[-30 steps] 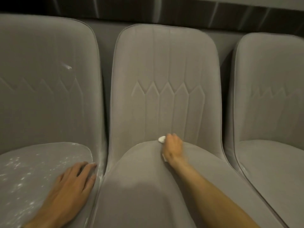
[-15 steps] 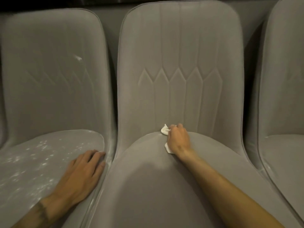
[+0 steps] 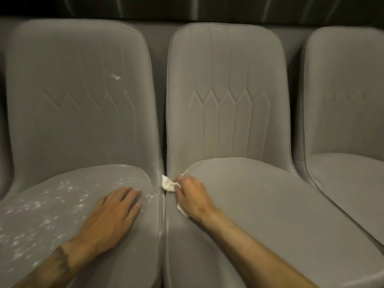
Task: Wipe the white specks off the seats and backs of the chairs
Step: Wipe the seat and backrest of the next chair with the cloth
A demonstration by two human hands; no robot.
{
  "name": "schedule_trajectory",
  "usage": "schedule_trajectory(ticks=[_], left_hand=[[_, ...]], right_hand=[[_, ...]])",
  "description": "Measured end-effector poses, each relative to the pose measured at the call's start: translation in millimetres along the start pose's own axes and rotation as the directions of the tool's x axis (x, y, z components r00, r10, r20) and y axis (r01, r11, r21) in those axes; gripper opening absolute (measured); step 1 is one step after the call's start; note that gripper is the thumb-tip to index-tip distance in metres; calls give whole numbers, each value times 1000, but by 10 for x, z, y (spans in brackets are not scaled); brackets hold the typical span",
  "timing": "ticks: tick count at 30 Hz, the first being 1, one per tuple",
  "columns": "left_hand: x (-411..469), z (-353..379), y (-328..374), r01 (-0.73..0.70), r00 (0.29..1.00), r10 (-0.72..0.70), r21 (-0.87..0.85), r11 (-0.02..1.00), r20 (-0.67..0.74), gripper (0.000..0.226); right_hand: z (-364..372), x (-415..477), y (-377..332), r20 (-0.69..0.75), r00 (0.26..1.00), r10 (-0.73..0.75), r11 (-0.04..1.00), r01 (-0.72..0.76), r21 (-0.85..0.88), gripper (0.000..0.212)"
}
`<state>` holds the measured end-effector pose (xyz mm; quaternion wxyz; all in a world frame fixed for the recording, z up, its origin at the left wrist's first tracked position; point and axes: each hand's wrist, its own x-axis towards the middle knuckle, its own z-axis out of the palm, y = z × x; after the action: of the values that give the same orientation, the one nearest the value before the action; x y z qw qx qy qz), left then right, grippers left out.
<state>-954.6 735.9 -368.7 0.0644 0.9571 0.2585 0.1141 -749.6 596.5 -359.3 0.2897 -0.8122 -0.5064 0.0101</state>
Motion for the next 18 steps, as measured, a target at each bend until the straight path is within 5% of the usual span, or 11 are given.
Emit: schedule_trajectory(ticks=[5,8,14,18], left_hand=[[-67,-82,-394,-81,996,82,-30,996,26,54],[-51,-118,-606,-112,993,114,-42,993,34,57],[36,-115,-1020,-159,984,163,-64,985,72,59],[90,-22,-1228,-177,983,181,-88,980,39,54]], right_hand=[[-9,-189,-303,57,996,-62,988,54,143,27],[-228,-109,-131,-165,978,124,985,-102,137,29],[-998,-493,859,-570,723,390,877,-480,-9,22],[-1106,-724,1389,-494,549,674,641,-767,22,25]])
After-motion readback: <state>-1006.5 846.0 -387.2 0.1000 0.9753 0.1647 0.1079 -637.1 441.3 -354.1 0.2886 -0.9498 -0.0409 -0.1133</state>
